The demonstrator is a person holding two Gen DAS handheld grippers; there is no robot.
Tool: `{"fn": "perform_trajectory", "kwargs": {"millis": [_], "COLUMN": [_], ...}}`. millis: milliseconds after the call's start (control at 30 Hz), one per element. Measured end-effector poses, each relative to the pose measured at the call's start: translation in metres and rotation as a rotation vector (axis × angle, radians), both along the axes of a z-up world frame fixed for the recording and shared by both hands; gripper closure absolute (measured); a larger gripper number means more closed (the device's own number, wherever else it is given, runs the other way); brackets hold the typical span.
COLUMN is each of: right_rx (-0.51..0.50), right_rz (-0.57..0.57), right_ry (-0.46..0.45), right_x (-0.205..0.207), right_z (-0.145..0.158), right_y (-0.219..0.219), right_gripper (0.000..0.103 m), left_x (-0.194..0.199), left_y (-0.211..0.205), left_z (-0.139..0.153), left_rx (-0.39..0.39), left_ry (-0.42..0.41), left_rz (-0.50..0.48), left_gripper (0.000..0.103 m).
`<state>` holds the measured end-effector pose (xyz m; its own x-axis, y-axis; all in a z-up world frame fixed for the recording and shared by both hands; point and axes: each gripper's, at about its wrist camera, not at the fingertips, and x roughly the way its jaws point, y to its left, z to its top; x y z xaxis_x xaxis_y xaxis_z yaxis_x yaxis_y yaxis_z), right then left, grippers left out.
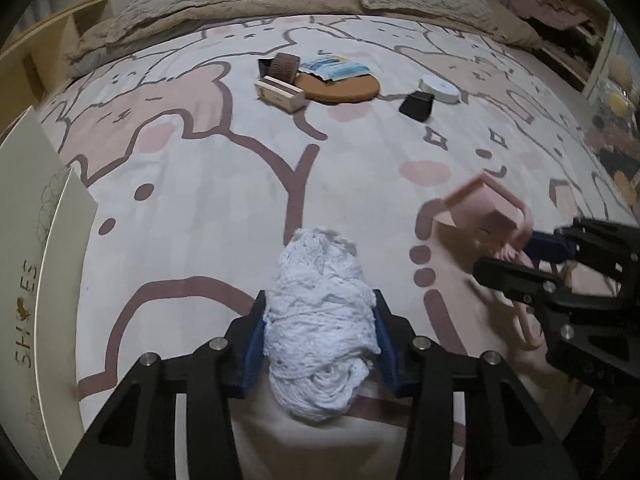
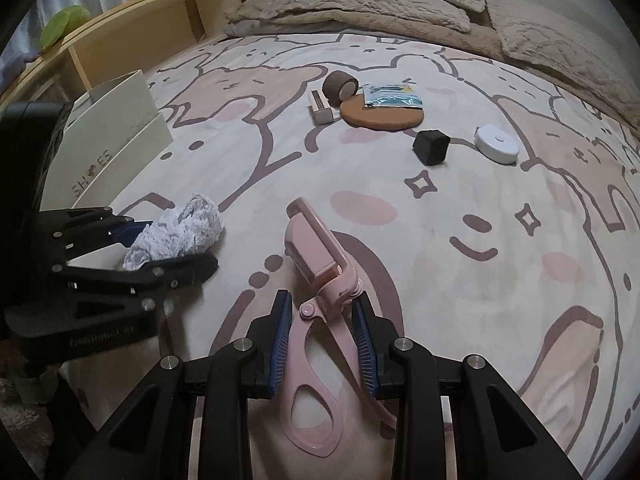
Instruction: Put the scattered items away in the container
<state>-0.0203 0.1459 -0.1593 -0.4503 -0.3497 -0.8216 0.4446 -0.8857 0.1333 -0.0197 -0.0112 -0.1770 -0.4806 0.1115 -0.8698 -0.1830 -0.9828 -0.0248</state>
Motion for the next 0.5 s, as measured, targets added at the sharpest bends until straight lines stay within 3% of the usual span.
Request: {"fn": "perform_trajectory", "kwargs": {"millis": [500], "right_rx": [-0.078], "right_rz": [-0.049], "right_ry": [0.035], "right_x": [0.011], "right_z": [0.013], "right_y": [0.013], "right_gripper": [0.072], "left_x": [0.016], "left_y": [0.001], "left_z": [0.035], "left_rx": [0.040], "left_ry": [0.123], "left_rz": [0.037], "left_gripper": [0.060]}}
